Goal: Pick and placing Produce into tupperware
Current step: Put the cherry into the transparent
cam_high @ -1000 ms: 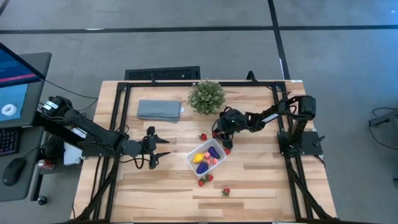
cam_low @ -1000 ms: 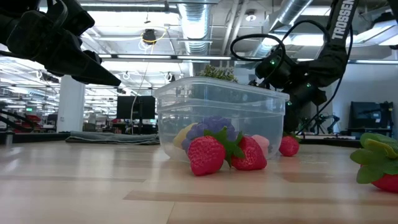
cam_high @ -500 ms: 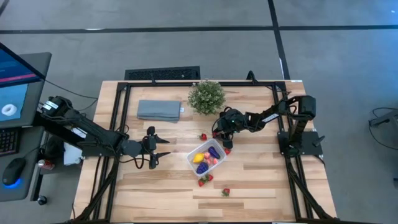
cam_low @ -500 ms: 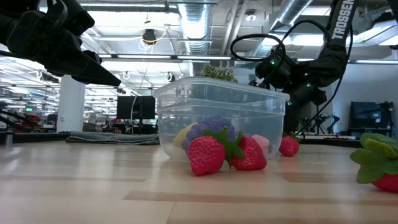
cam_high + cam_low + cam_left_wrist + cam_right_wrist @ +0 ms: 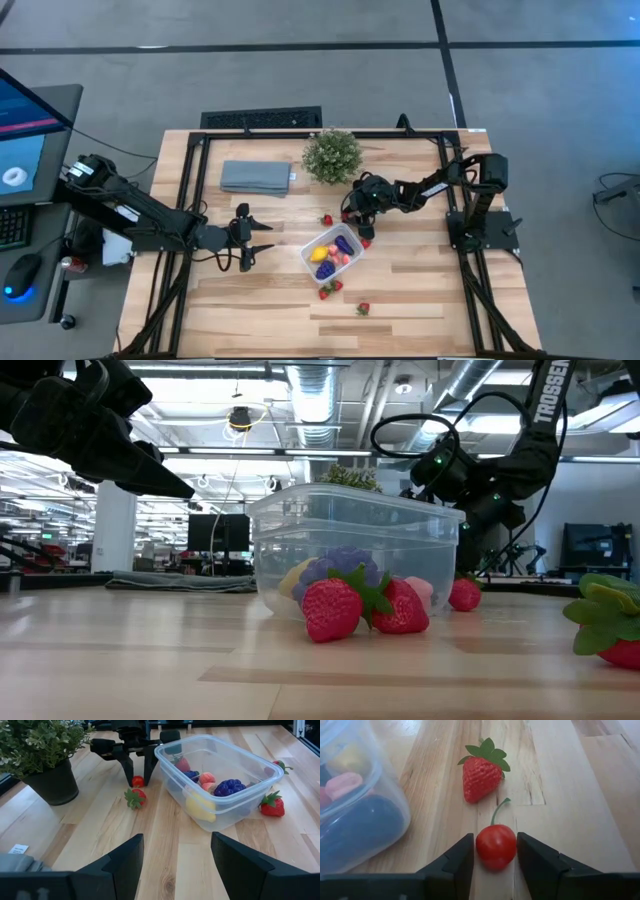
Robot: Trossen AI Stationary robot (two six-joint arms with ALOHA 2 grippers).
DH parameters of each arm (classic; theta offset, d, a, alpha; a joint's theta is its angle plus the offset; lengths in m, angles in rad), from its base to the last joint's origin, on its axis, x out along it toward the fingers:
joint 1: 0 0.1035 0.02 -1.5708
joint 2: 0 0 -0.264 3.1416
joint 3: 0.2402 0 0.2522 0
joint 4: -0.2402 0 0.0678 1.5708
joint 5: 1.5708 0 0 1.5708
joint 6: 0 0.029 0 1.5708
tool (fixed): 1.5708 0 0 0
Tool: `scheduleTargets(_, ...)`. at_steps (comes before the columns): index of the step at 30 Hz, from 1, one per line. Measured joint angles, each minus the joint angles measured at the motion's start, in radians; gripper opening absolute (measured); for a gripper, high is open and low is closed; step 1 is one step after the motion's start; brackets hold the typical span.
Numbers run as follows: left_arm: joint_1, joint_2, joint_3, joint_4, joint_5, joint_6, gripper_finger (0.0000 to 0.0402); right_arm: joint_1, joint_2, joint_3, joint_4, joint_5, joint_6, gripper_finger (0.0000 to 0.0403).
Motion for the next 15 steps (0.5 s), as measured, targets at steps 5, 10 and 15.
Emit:
scheduleTargets(5,0.000,0.000,0.000,0.000,0.000,0.000,0.0224,0.000,0.000,0.000,0.000,0.000,0.000,0.0159)
scheduleTargets(10,0.000,0.000,0.000,0.000,0.000,0.000,0.0224,0.000,0.000,0.000,0.000,0.000,0.000,0.0149)
scheduleTargets(15,0.000,0.000,0.000,0.000,0.000,0.000,0.0224,0.000,0.000,0.000,0.000,0.000,0.000,0.0145)
